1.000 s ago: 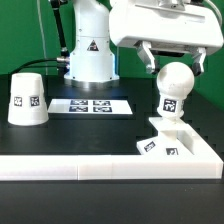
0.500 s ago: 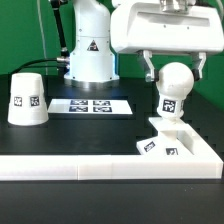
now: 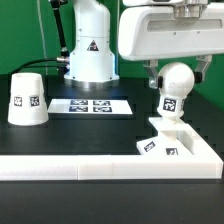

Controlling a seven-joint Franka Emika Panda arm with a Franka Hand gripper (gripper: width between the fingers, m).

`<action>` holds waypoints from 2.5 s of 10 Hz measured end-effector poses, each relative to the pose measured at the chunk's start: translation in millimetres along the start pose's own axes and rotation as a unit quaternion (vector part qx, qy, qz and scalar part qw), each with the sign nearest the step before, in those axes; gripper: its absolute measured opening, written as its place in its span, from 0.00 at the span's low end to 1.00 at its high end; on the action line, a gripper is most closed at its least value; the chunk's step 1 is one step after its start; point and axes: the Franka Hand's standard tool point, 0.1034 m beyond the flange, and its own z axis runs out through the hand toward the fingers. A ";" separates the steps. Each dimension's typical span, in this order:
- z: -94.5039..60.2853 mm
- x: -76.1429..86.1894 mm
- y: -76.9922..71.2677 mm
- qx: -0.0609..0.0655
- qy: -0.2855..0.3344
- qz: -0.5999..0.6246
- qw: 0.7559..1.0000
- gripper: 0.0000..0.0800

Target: Assemble lamp

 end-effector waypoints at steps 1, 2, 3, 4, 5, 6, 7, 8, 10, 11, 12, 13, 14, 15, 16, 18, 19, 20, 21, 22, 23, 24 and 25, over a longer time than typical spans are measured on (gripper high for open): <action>3.1 0.9 3.8 -0.001 0.003 0.000 1.000 0.87; 4.2 -0.3 5.3 -0.001 0.001 0.002 1.000 0.87; 4.2 -0.3 5.2 -0.001 0.001 0.002 1.000 0.87; 4.1 -0.2 5.1 -0.001 0.001 0.002 1.000 0.87; 4.2 -0.5 5.4 -0.001 0.001 0.002 1.000 0.87; 4.1 -1.3 4.7 -0.001 0.001 0.002 1.000 0.72; 4.2 -1.3 4.6 -0.001 0.003 0.002 1.000 0.72; 4.2 -1.2 4.6 -0.002 0.003 0.002 1.000 0.72; 4.3 -1.2 4.6 -0.001 0.003 0.016 1.000 0.72; 4.3 -1.3 4.7 0.000 0.004 0.027 1.000 0.72; 4.3 -1.0 6.0 0.005 0.008 0.091 0.996 0.72; 4.5 -0.4 5.5 0.006 0.012 0.145 0.989 0.72; 4.4 0.9 6.2 0.007 0.018 0.197 0.980 0.72; 4.7 1.7 7.5 0.007 0.024 0.231 0.973 0.72; 4.7 2.4 8.0 0.007 0.028 0.264 0.964 0.72; 4.8 2.7 10.0 0.008 0.035 0.329 0.944 0.72; 4.8 2.6 10.6 0.009 0.035 0.362 0.932 0.72; 4.7 2.6 10.8 0.010 0.034 0.379 0.925 0.72; 4.8 2.5 11.2 0.012 0.034 0.411 0.911 0.72; 4.8 2.4 11.4 0.013 0.034 0.422 0.906 0.72; 4.9 2.2 10.9 0.017 0.032 0.466 0.884 0.72; 5.3 1.1 9.7 0.021 0.026 0.521 0.853 0.72; 5.6 0.8 7.7 0.022 0.023 0.551 0.834 0.72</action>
Offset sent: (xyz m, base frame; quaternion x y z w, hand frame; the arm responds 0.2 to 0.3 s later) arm -0.0002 -0.0011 0.0036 -0.0082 -0.0059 -0.0034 0.9999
